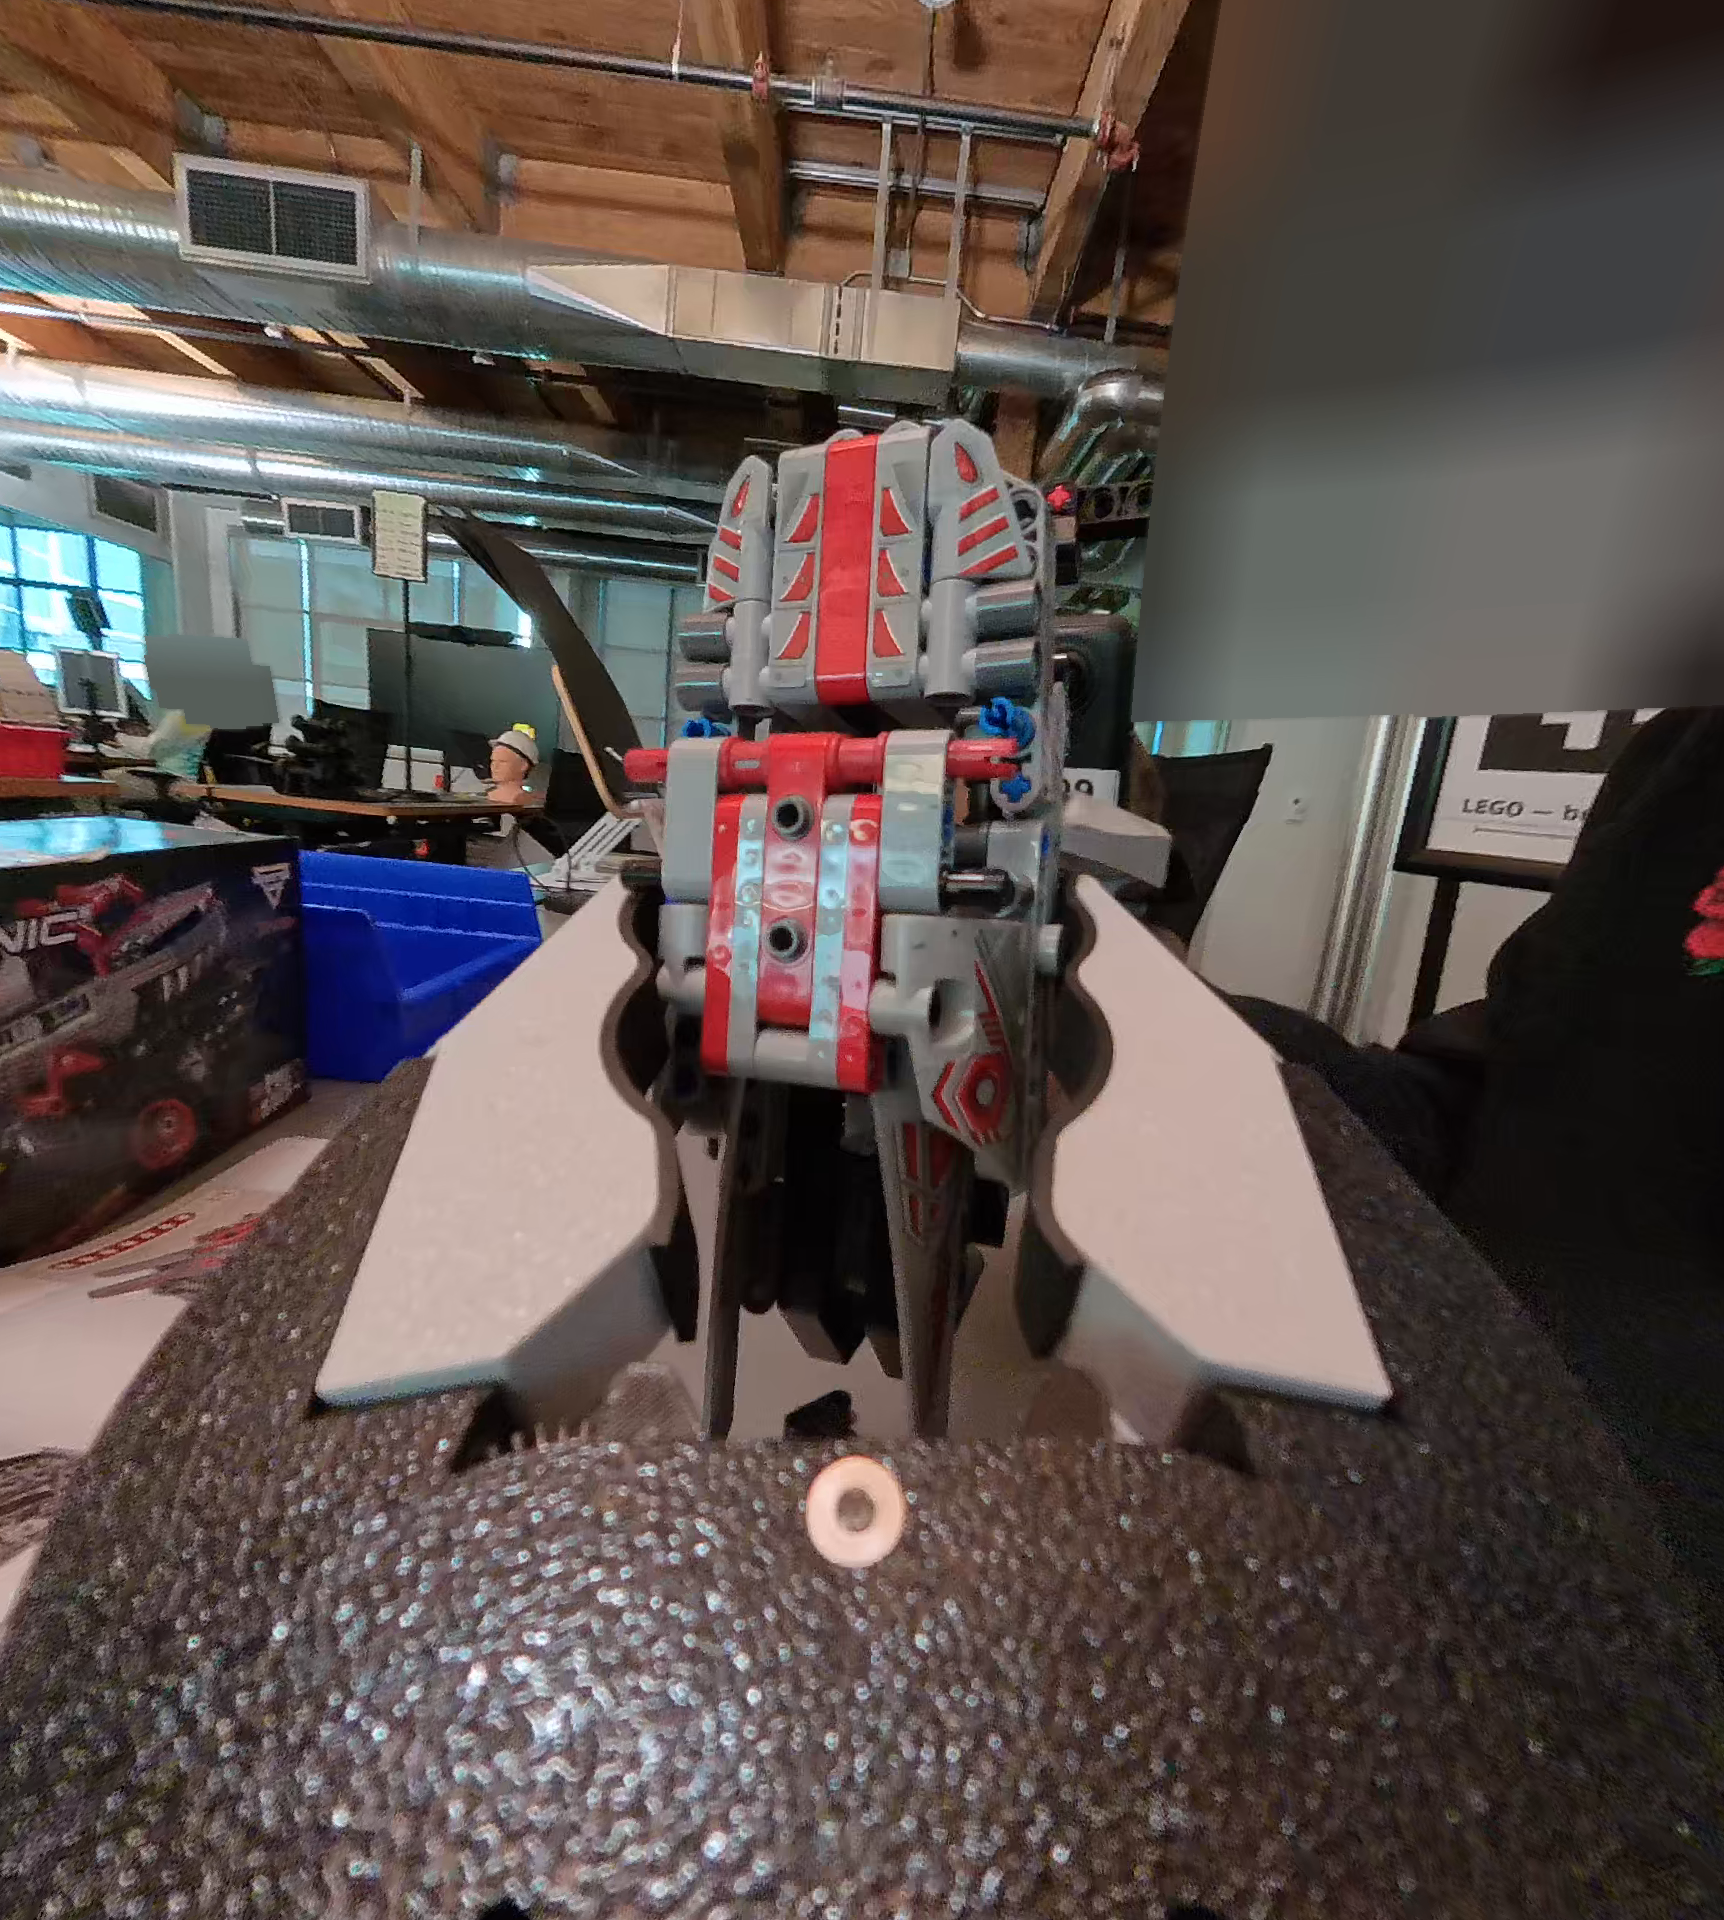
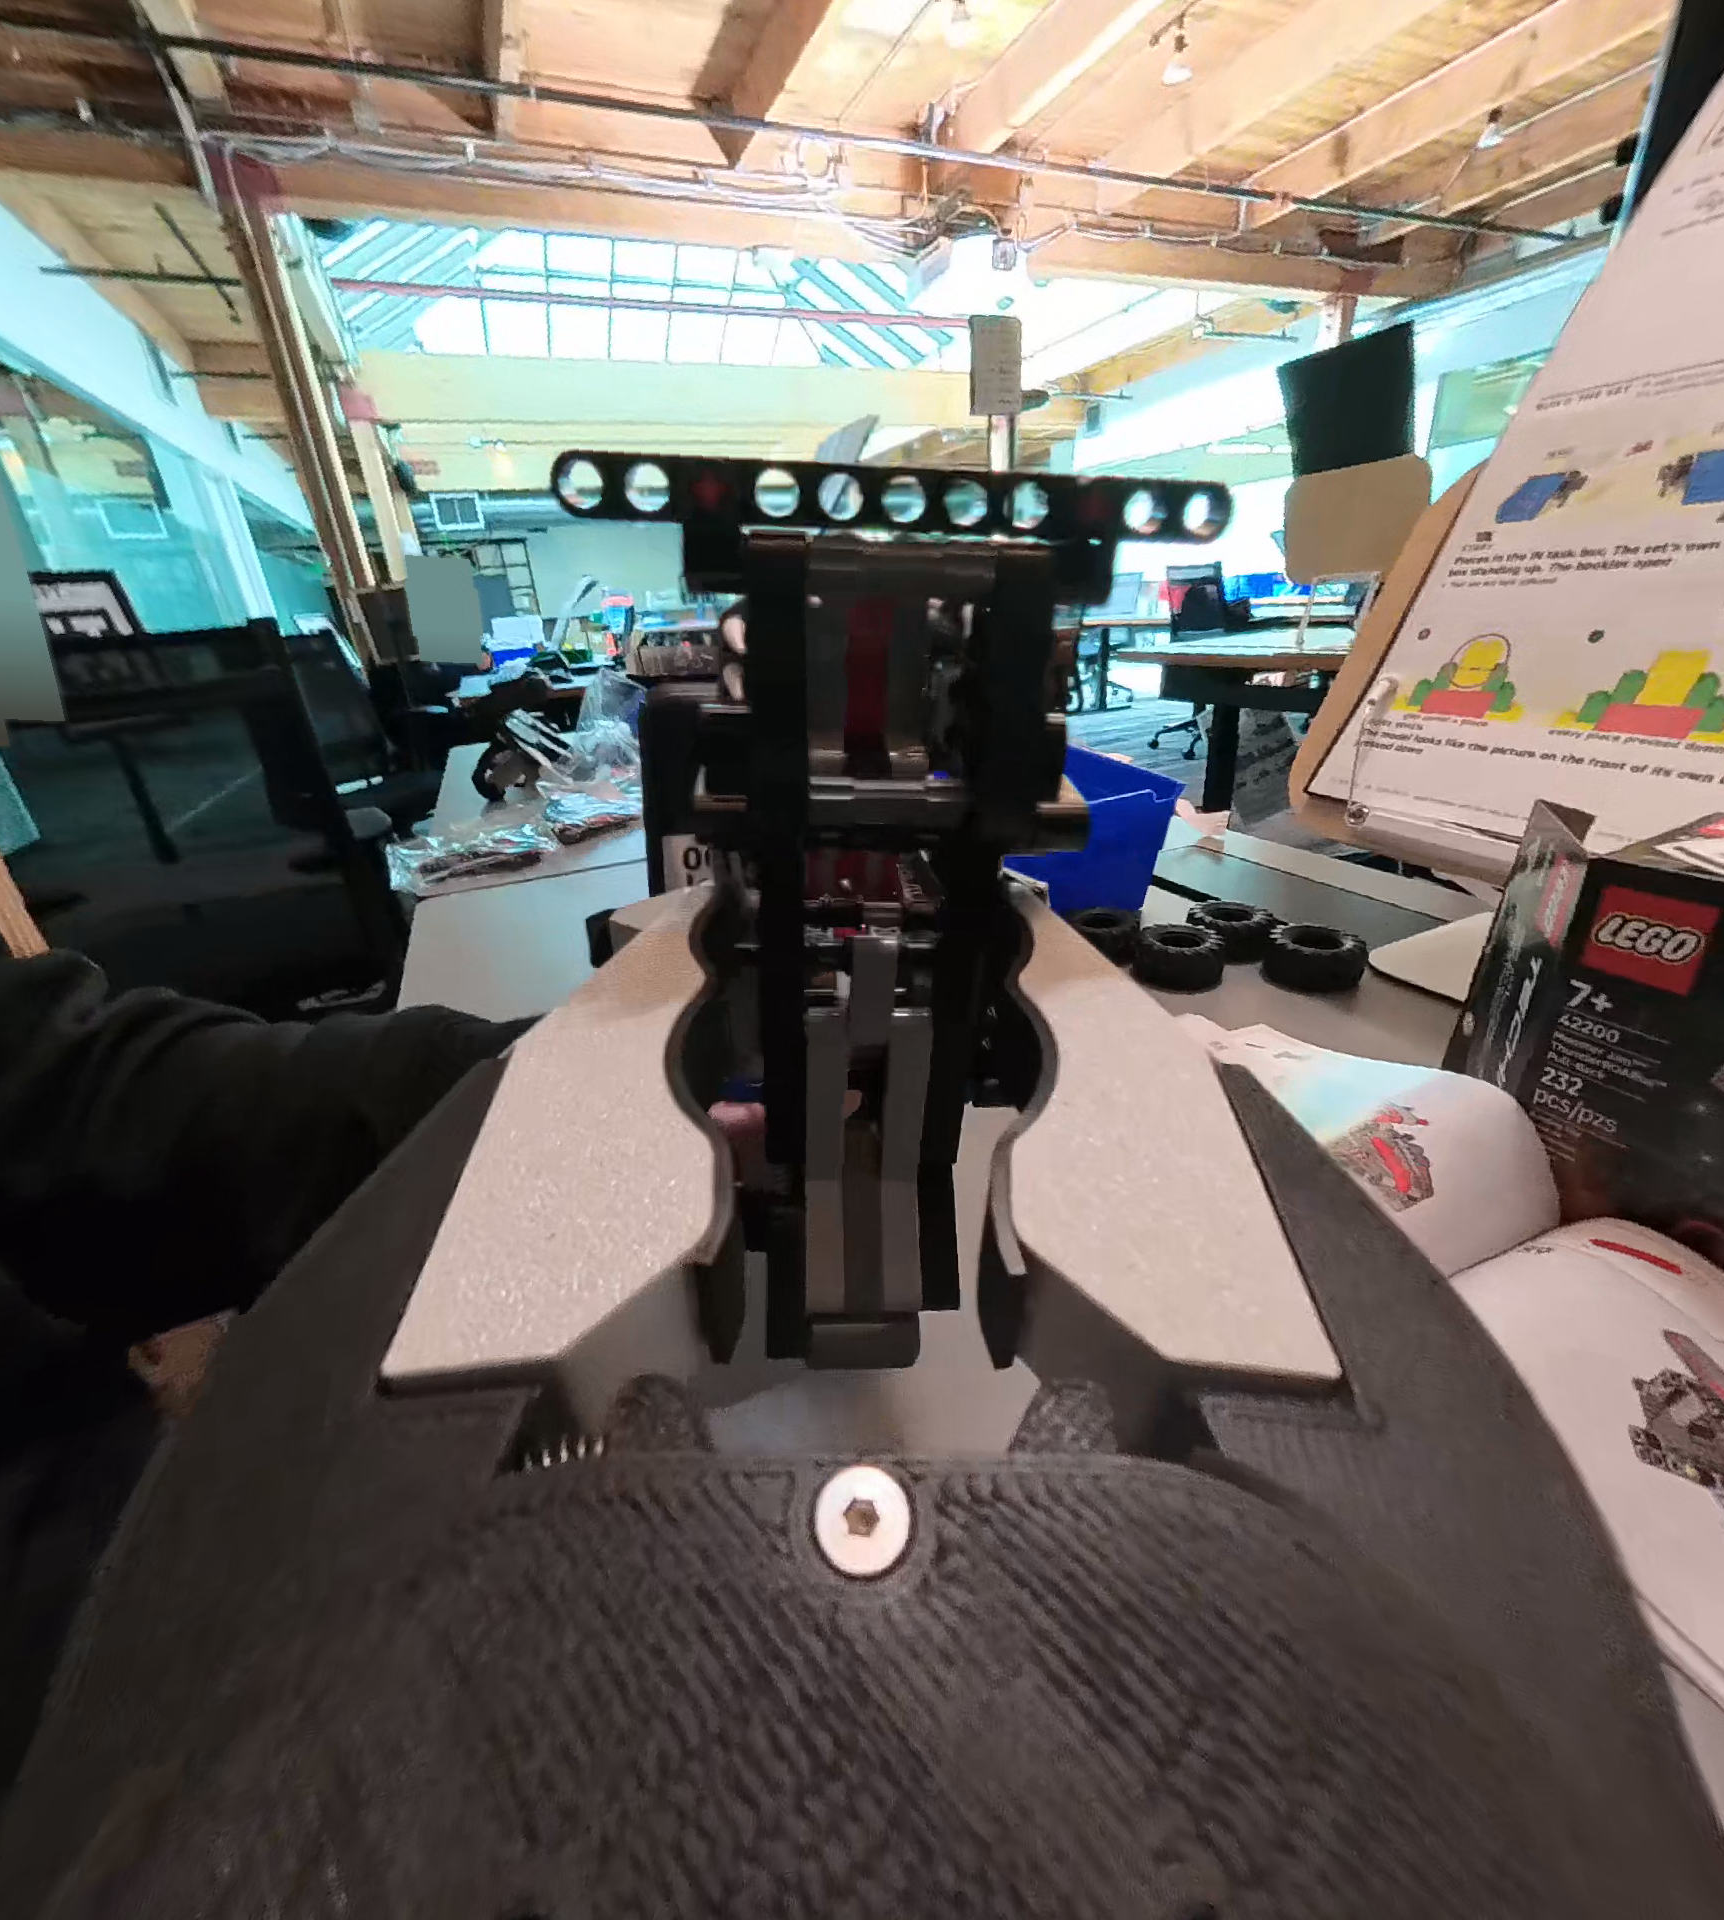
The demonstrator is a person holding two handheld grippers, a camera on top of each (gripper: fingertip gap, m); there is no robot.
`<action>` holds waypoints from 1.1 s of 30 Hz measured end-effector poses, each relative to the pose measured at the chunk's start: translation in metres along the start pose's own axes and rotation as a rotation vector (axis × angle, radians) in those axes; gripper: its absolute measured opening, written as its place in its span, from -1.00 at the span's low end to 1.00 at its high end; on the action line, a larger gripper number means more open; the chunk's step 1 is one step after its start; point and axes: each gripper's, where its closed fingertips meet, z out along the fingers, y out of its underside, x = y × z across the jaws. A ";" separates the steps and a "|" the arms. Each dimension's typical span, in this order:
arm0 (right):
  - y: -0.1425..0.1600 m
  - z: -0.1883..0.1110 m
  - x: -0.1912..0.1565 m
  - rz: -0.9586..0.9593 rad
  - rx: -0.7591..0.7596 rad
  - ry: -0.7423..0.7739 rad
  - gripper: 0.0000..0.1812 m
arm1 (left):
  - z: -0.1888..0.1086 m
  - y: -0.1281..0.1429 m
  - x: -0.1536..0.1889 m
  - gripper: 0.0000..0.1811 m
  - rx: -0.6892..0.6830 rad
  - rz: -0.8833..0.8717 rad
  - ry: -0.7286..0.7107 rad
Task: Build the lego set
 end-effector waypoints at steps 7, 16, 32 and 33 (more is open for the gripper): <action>0.005 -0.004 0.008 0.031 -0.045 -0.001 -0.45 | 0.004 0.006 -0.005 -0.20 0.020 0.017 -0.061; 0.015 0.002 0.018 0.140 -0.109 -0.019 -0.42 | -0.001 0.010 -0.017 -0.19 0.081 -0.058 -0.172; 0.011 0.000 0.010 0.111 -0.103 -0.064 -0.25 | -0.004 0.002 -0.002 -0.20 0.188 -0.054 -0.073; 0.011 0.001 0.007 0.109 -0.102 -0.081 -0.25 | -0.004 0.001 0.000 -0.20 0.187 -0.046 -0.059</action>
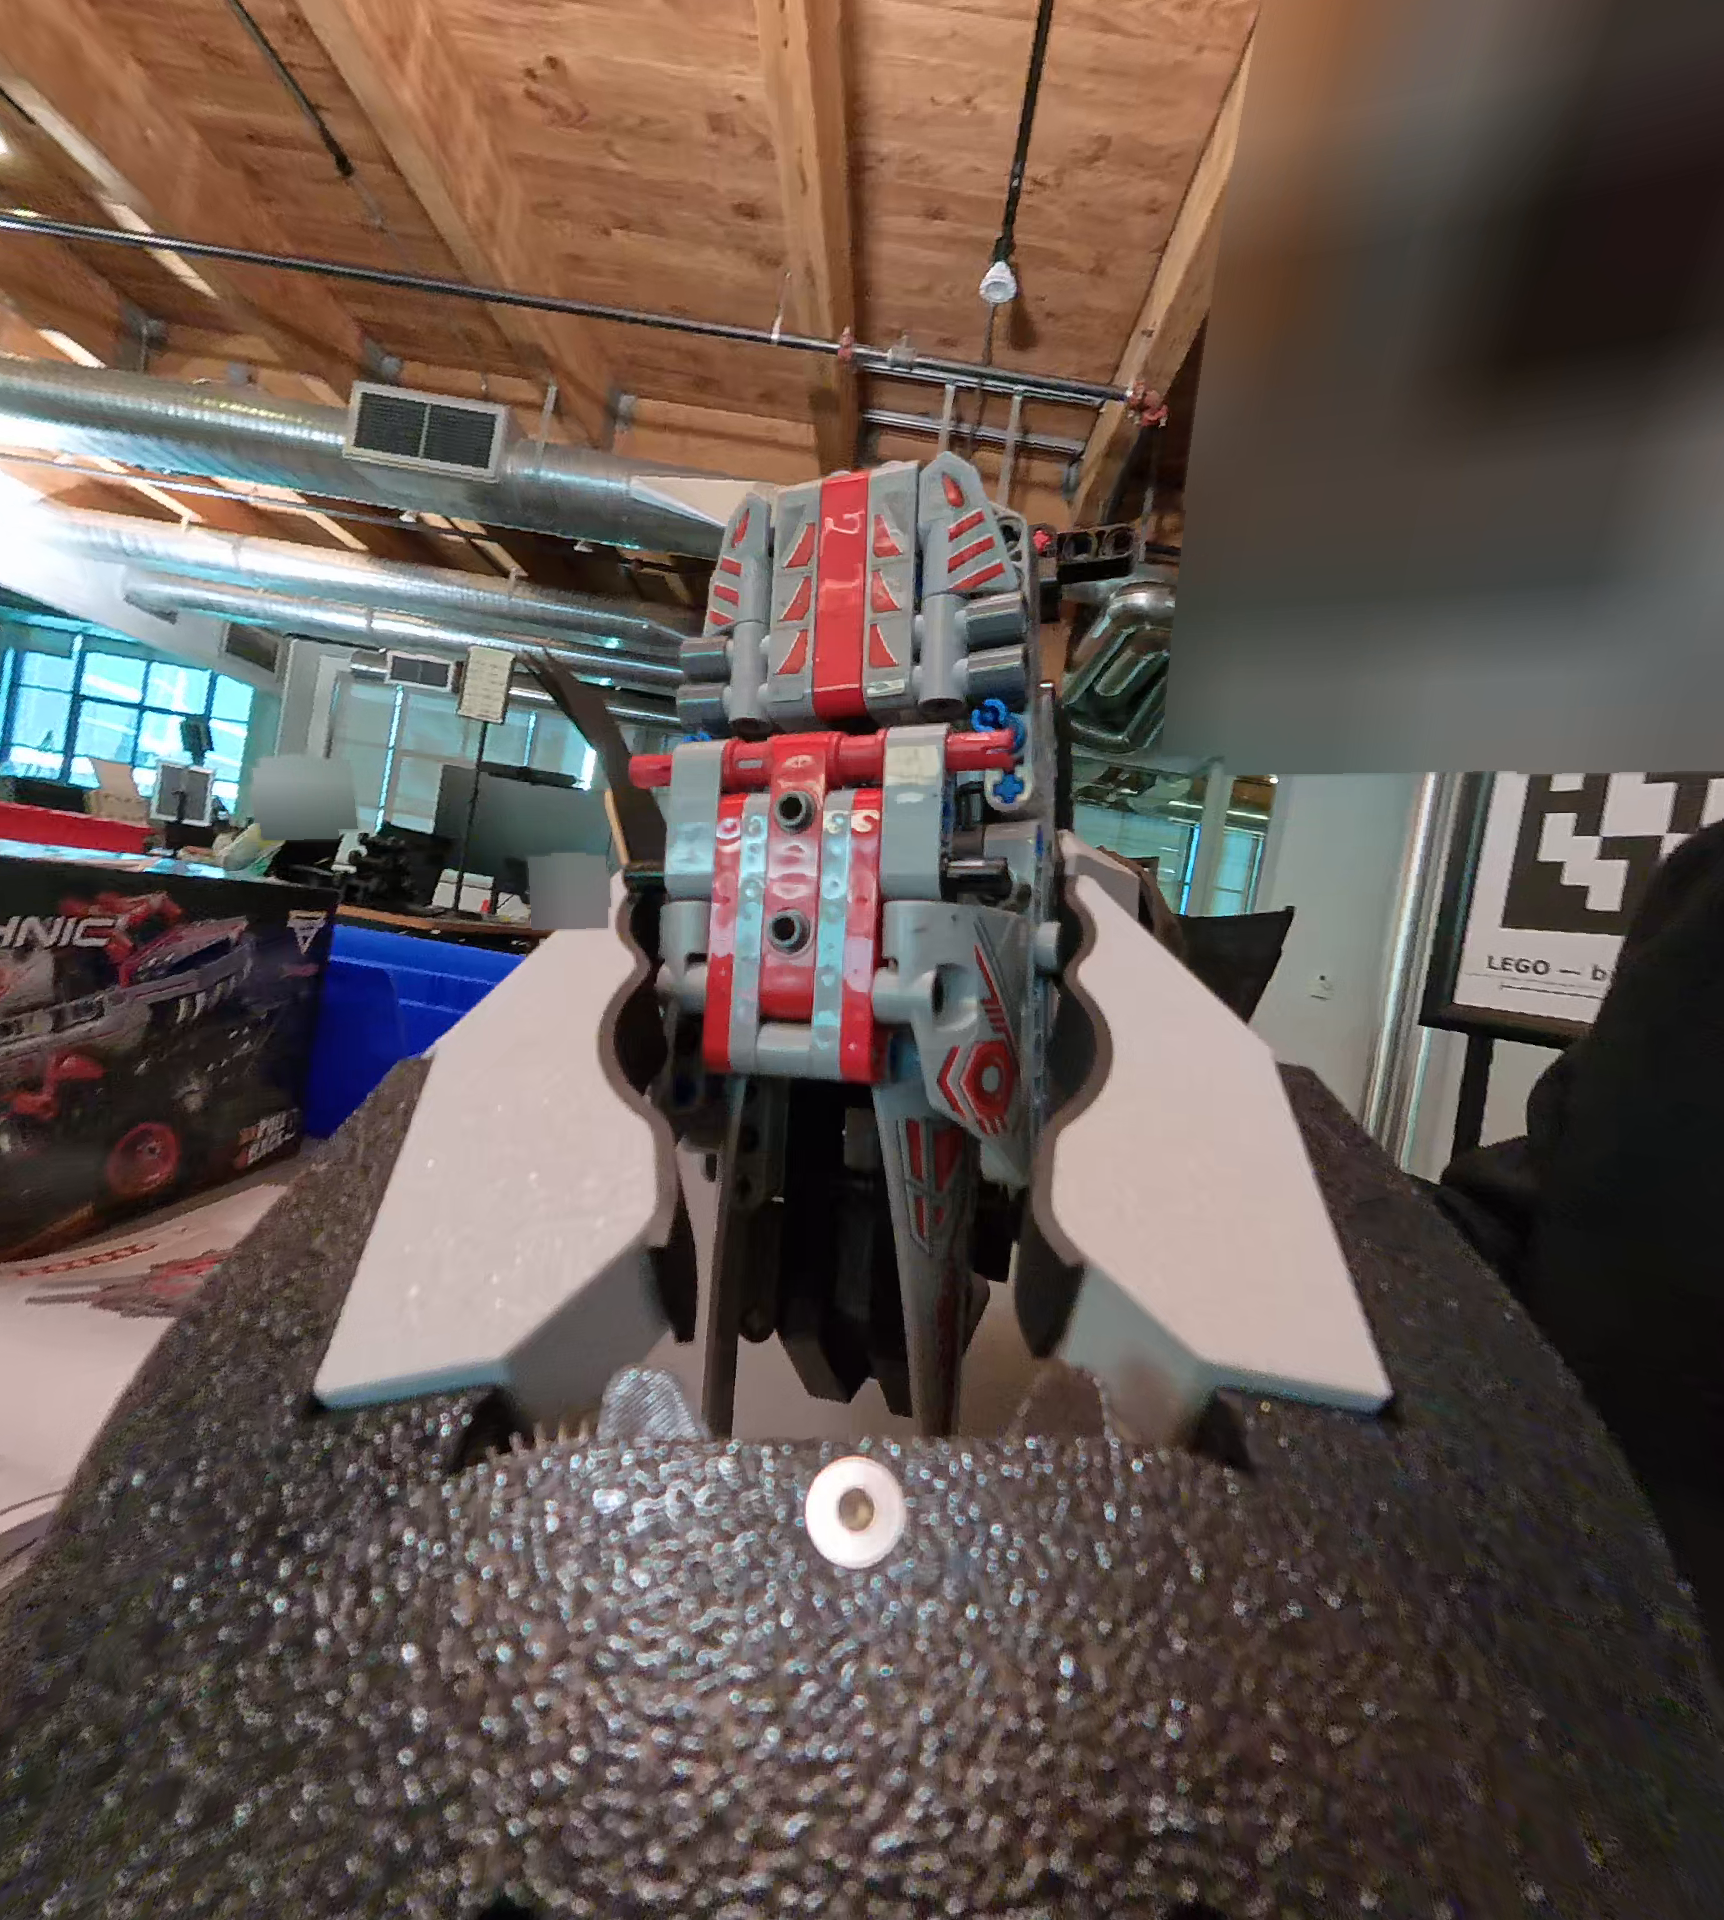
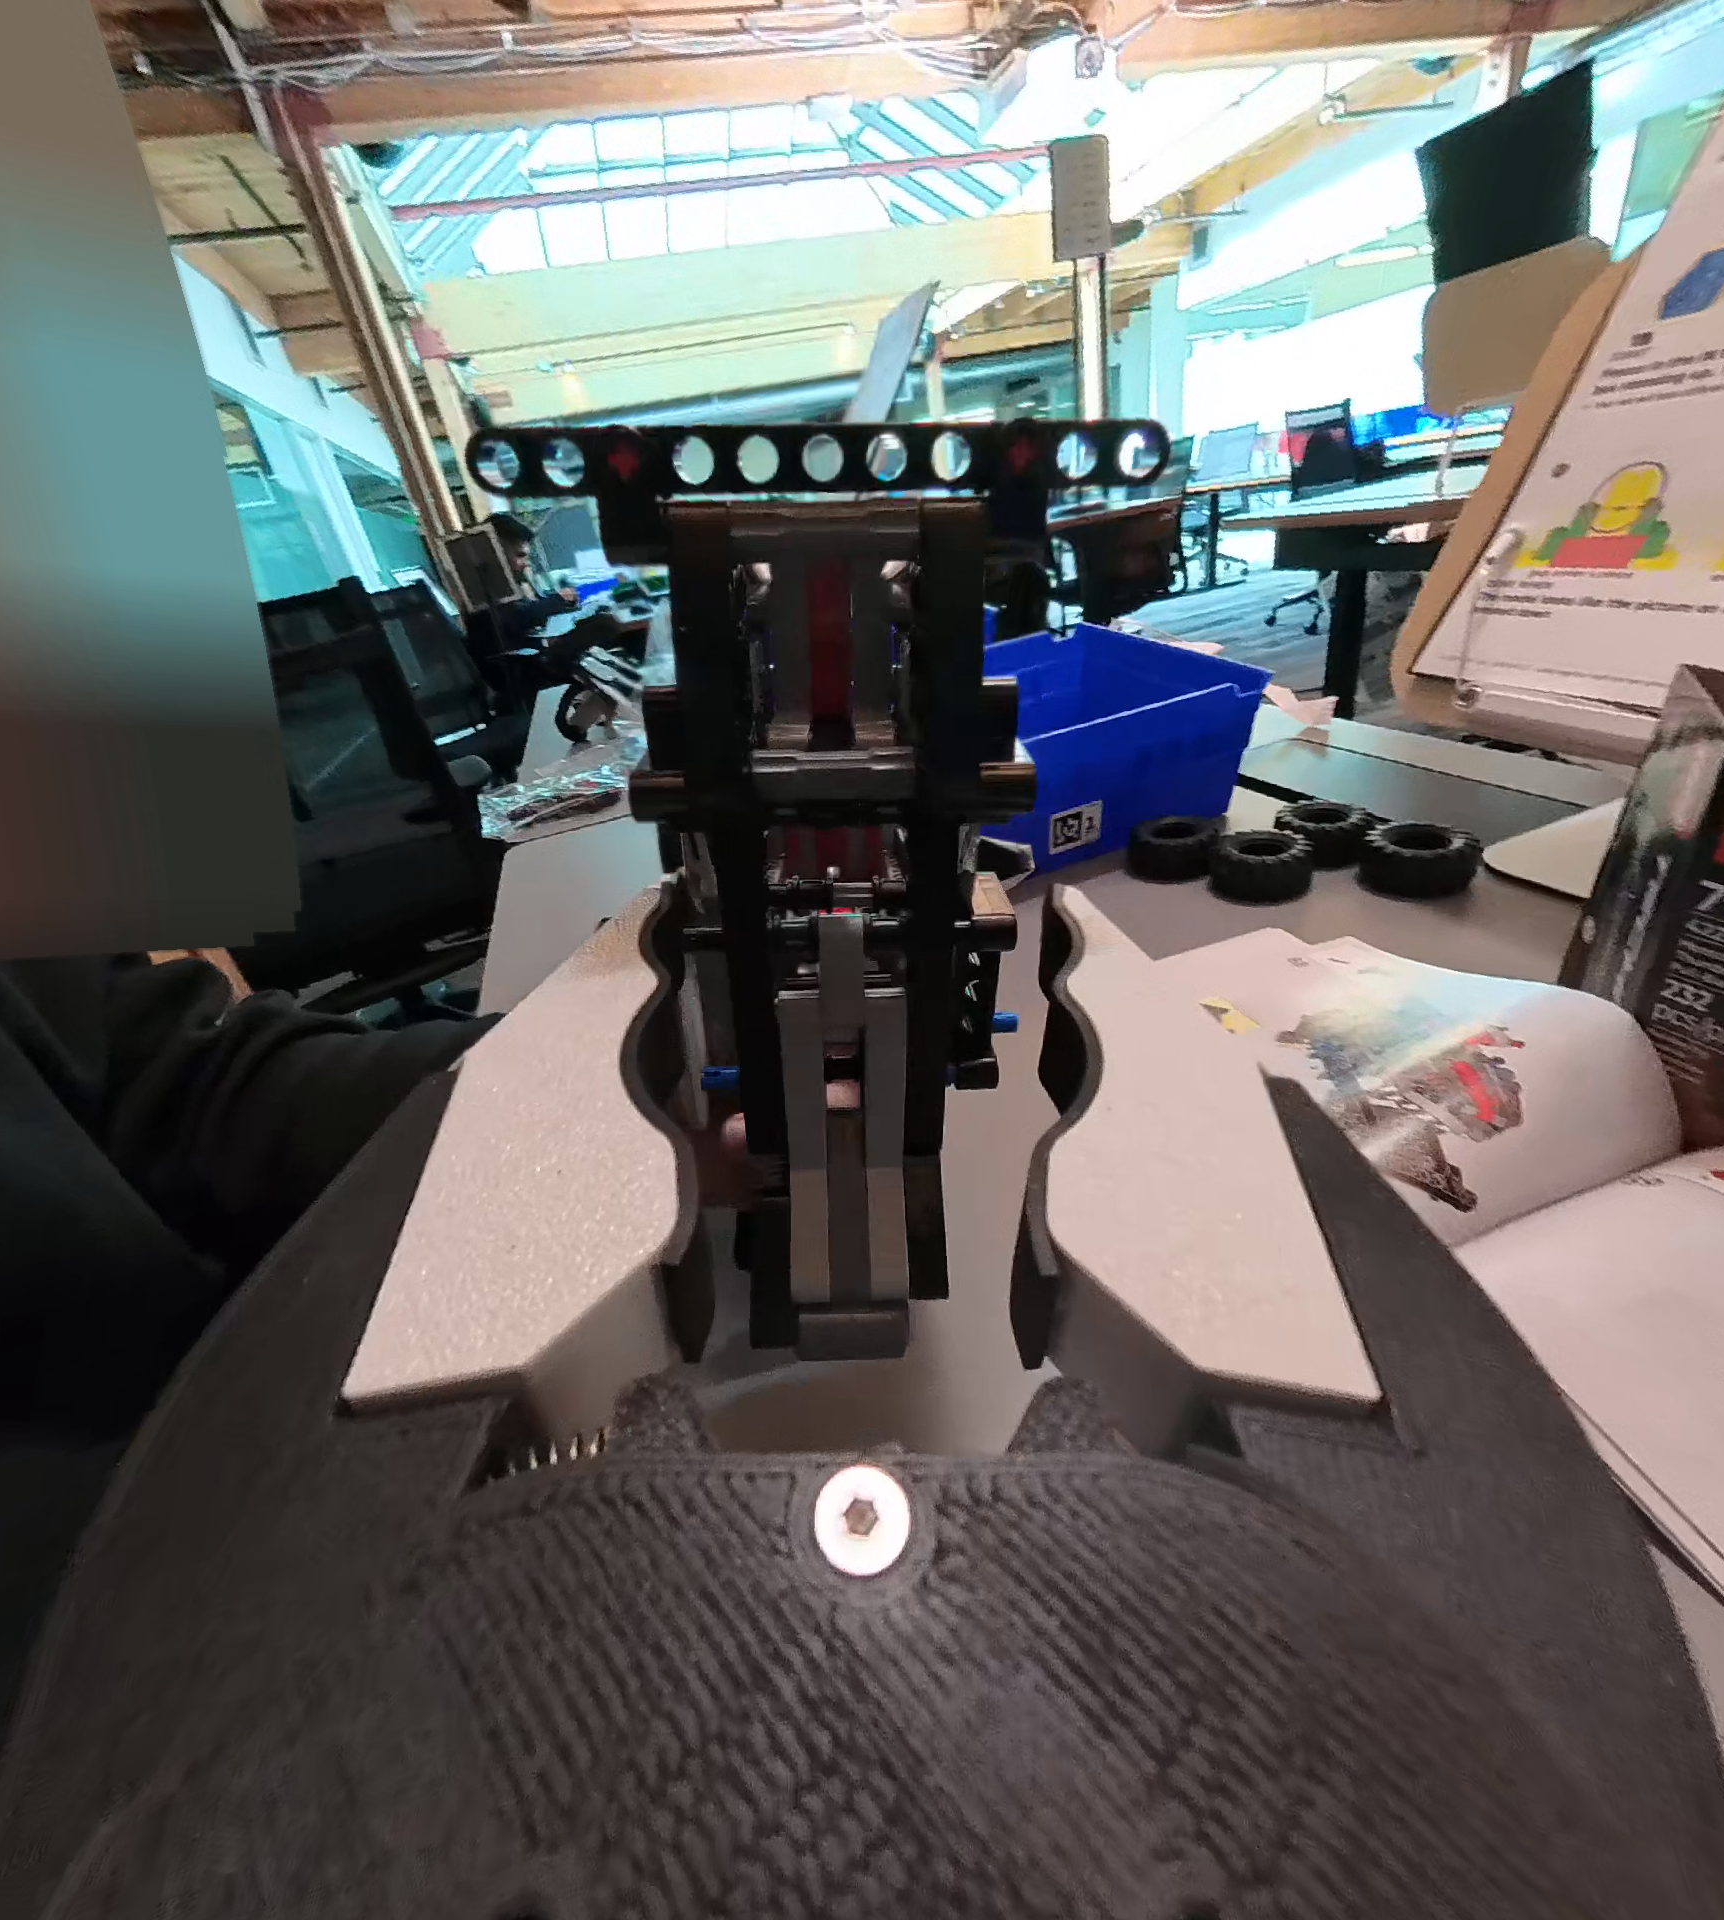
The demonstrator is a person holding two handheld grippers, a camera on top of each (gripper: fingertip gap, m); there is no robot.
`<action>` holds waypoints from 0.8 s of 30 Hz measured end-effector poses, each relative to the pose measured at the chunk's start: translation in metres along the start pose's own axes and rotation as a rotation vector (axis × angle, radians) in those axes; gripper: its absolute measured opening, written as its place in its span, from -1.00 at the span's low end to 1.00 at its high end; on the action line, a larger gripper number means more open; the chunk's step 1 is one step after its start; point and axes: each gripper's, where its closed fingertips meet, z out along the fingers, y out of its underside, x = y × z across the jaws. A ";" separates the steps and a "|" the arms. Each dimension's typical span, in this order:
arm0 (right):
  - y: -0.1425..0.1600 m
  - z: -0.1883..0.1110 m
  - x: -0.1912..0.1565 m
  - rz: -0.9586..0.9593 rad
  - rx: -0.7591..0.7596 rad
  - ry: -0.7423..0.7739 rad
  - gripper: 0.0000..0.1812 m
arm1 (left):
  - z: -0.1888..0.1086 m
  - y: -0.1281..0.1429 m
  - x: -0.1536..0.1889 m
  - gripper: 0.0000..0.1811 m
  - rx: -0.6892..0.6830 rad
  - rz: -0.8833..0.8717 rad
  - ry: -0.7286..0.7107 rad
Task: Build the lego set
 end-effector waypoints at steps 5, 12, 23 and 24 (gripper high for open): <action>0.001 -0.003 -0.007 -0.062 -0.013 -0.032 -0.20 | 0.000 0.001 0.008 -0.20 -0.023 0.047 0.039; 0.000 -0.007 -0.013 -0.107 0.015 -0.047 -0.31 | 0.001 0.000 0.011 -0.19 -0.033 0.102 0.047; -0.007 -0.018 -0.006 -0.099 0.028 -0.021 -0.39 | -0.002 -0.006 0.002 -0.19 -0.019 -0.095 0.020; -0.011 -0.022 0.002 -0.079 0.036 0.020 -0.41 | -0.004 -0.009 0.000 -0.19 -0.005 -0.158 0.026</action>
